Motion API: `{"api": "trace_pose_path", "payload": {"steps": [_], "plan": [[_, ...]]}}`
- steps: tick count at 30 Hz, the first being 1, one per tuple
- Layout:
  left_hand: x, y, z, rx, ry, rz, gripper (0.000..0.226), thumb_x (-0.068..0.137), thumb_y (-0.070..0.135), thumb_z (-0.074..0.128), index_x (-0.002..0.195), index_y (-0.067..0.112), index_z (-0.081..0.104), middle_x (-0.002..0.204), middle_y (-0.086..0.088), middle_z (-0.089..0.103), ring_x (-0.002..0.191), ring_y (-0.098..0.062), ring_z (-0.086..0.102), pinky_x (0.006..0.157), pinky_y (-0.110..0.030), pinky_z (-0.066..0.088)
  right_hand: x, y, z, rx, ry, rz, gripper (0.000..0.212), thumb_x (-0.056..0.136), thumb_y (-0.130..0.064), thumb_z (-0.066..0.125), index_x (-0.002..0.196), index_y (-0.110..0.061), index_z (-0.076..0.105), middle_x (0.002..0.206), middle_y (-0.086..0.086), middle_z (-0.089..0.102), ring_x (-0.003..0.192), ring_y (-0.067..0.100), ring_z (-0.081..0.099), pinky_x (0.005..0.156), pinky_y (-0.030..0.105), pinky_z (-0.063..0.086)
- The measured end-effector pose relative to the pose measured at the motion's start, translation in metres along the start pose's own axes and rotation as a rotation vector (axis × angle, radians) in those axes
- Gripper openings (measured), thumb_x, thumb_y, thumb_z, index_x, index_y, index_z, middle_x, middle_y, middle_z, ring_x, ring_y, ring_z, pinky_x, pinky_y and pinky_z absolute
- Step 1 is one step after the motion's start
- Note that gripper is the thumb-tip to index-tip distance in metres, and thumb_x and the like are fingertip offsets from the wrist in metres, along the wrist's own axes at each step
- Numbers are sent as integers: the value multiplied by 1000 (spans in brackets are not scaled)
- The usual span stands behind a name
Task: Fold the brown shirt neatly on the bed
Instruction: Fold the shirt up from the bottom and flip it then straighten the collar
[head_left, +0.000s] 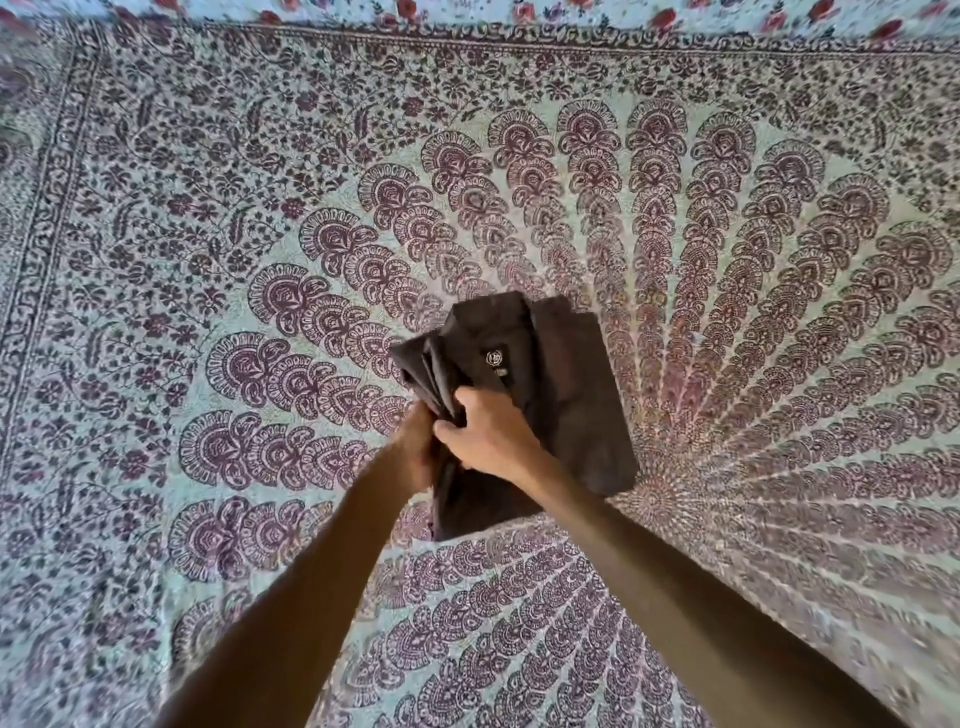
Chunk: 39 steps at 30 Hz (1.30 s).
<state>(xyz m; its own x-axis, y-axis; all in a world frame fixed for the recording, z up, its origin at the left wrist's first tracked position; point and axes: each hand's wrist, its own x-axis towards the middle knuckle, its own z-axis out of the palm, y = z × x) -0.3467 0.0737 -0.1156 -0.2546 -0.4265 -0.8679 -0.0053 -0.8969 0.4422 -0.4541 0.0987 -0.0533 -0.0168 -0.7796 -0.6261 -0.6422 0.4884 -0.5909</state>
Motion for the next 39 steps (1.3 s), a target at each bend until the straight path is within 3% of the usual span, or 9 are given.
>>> {"api": "trace_pose_path", "payload": {"steps": [2, 4, 8, 10, 14, 20, 26, 32, 39], "plan": [[-3, 4, 0, -116, 0, -30, 48, 101, 44, 22, 90, 17, 60, 67, -3, 70, 66, -21, 64, 59, -29, 53, -5, 11, -5, 204, -17, -26, 23, 89, -28, 64, 94, -6, 65, 87, 15, 72, 72, 28, 72, 64, 45, 60], [-4, 5, -4, -231, 63, 33, 64, 100, 55, 16, 100, 14, 66, 79, -7, 74, 73, -22, 69, 67, -31, 54, -9, 30, -19, 323, 187, -35, 12, 88, -20, 66, 93, -11, 71, 87, 7, 74, 73, 18, 73, 66, 38, 61], [-14, 0, -11, -15, 327, 258, 60, 92, 63, 39, 126, 15, 53, 111, -2, 65, 94, -18, 63, 84, -30, 49, -2, 99, -51, 14, 634, 211, 27, 88, -23, 66, 113, -12, 64, 109, 8, 68, 95, 22, 65, 74, 24, 46], [-15, -3, -12, 330, 503, 394, 59, 88, 45, 63, 132, 13, 39, 109, 0, 59, 93, -19, 59, 85, -32, 48, 7, 132, -56, 33, 529, 344, 36, 88, -32, 65, 117, -11, 61, 112, 12, 66, 96, 29, 63, 74, 27, 44], [-15, -3, -6, 688, 661, 561, 48, 86, 25, 67, 123, 10, 41, 109, -6, 54, 95, -23, 53, 77, -34, 43, 20, 143, -54, 85, 478, 179, 43, 92, -27, 63, 128, -5, 58, 120, 16, 66, 110, 29, 61, 83, 27, 44], [1, 20, -8, 753, 759, 430, 43, 85, 49, 61, 111, 14, 60, 116, -11, 49, 106, -30, 49, 90, -40, 43, 43, 122, -72, 254, 661, 173, 36, 93, -30, 62, 122, -9, 61, 109, 6, 67, 95, 20, 60, 72, 23, 37], [3, 46, -10, 567, 699, 437, 22, 94, 31, 55, 94, 11, 64, 86, -6, 62, 74, -19, 52, 63, -25, 38, 67, 120, -92, 401, 566, 166, 28, 88, -30, 67, 104, -6, 71, 103, 14, 72, 85, 17, 58, 72, 25, 40], [18, 41, -30, 427, 629, 306, 23, 94, 31, 57, 107, 12, 63, 103, -9, 65, 96, -25, 61, 87, -39, 54, 87, 119, -93, 299, 510, 167, 27, 91, -20, 63, 115, -10, 69, 115, 5, 68, 95, 16, 59, 78, 21, 46], [27, 60, -27, 667, 717, 480, 21, 93, 28, 59, 98, 10, 69, 88, -2, 64, 81, -17, 57, 61, -21, 39, 106, 110, -94, 66, 664, 136, 24, 92, -26, 61, 104, -10, 73, 104, 11, 72, 90, 24, 64, 66, 22, 39]]}}
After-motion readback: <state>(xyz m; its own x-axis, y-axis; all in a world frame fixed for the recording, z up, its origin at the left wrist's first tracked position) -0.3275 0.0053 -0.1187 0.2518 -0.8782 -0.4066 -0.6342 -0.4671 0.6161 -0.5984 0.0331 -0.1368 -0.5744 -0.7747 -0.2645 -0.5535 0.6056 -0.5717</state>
